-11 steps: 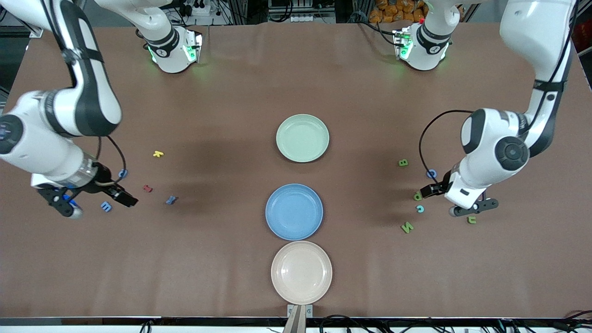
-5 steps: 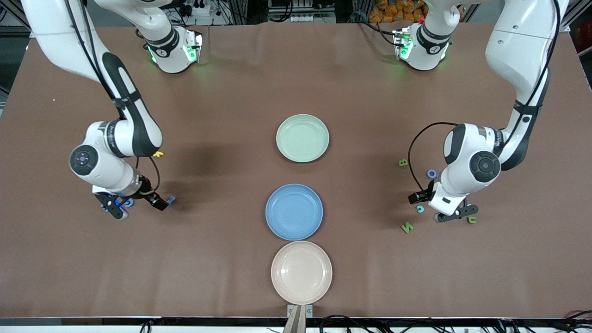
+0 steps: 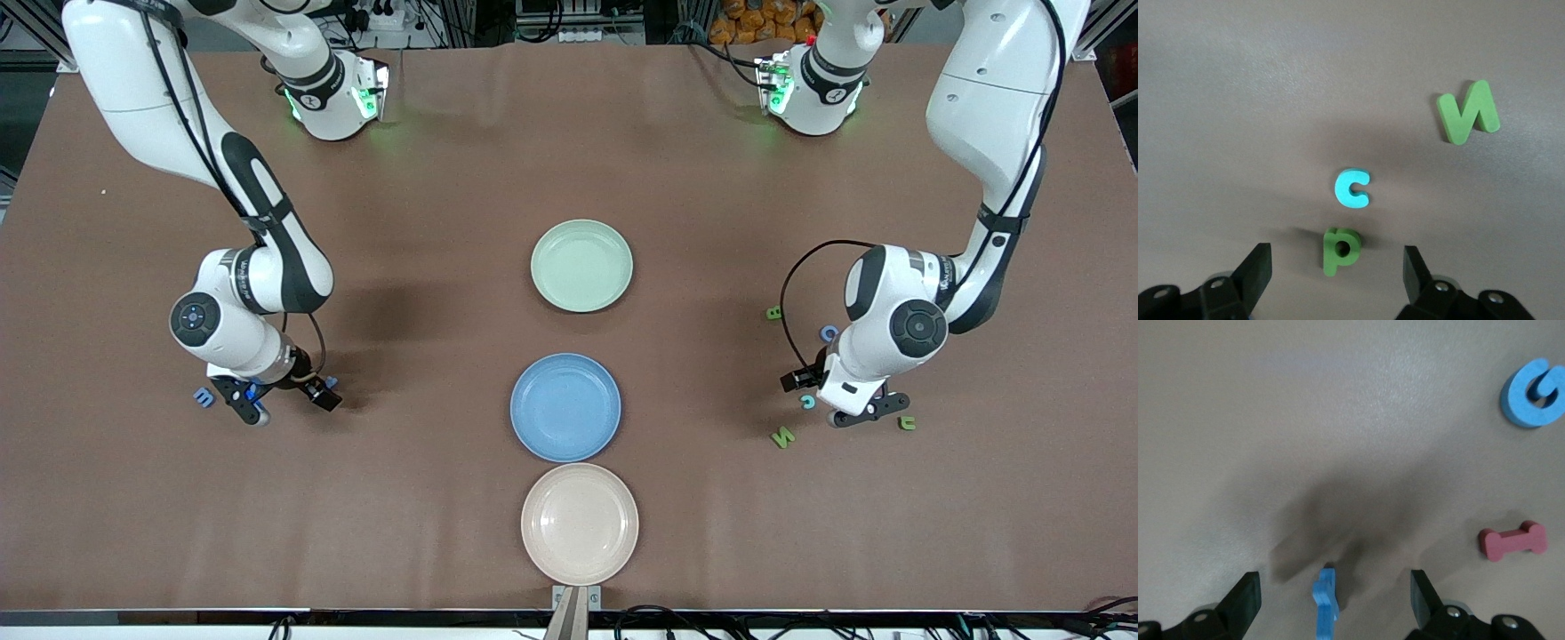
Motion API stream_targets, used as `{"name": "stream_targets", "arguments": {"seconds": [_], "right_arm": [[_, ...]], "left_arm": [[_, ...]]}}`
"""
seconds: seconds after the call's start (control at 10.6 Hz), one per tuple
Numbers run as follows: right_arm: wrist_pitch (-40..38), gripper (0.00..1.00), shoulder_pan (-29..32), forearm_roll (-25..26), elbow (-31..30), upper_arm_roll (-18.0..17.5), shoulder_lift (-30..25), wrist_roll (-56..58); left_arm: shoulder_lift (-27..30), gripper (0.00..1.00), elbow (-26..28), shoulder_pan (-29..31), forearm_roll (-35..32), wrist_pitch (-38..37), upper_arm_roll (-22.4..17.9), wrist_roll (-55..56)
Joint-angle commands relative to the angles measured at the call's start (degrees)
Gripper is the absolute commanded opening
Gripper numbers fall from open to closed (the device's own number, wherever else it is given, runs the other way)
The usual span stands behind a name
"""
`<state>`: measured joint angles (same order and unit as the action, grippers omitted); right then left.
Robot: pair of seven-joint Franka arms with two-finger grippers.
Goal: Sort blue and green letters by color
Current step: 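Grasp the green p with the left gripper while the right gripper grasps a blue letter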
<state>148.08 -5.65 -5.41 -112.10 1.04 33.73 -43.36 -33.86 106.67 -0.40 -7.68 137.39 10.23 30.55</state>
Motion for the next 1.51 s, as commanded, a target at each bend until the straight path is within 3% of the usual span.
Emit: {"name": "stream_targets", "arguments": {"seconds": [0.0, 0.09, 0.28, 0.38, 0.66, 0.85, 1.22, 1.32, 1.41], "right_arm": [[-0.25, 0.51, -0.32, -1.00, 0.74, -0.33, 0.72, -1.20], [-1.03, 0.25, -0.32, -0.92, 0.74, -0.33, 0.64, -1.20], [-1.66, 0.05, -0.76, -1.00, 0.74, -0.42, 0.63, -1.38], [-1.66, 0.00, -0.76, -1.00, 0.74, -0.42, 0.72, -1.38], [-1.66, 0.00, -1.11, -0.92, 1.35, -0.60, -0.06, -0.07], [-5.50, 0.00, -1.82, -0.56, 4.59, -2.61, -1.47, 1.69], [-9.83, 0.00, -8.31, -0.48, 11.28, -2.71, -1.04, 2.22], [-9.83, 0.00, -10.06, -0.56, 12.07, -2.71, -0.95, 3.44], [-9.74, 0.00, -12.26, -1.00, 13.47, -2.71, -0.77, 3.28]], "left_arm": [[-0.25, 0.86, 0.38, -1.18, -1.64, 0.60, -0.12, 4.07], [-0.77, 0.80, 0.38, -1.53, -1.64, 0.60, -0.12, 4.43], [-1.04, 0.76, 0.38, -1.62, -1.64, 0.69, -0.12, 4.43], [-1.30, 0.73, 0.38, -1.54, -1.64, 0.95, -0.12, 4.52], [-1.39, 0.69, 0.38, -1.28, -2.43, 1.22, -0.21, 4.43], [-1.56, 0.67, 0.38, -1.27, -2.43, 1.48, -0.21, 4.43], [-2.44, 0.57, 0.38, -1.10, -2.43, 2.71, -0.21, 4.43], [-2.44, 0.49, 0.38, -1.10, -2.43, 2.97, -0.21, 4.43], [-2.44, 0.28, 0.38, -1.10, -2.43, 2.97, -0.21, 4.34]]}}
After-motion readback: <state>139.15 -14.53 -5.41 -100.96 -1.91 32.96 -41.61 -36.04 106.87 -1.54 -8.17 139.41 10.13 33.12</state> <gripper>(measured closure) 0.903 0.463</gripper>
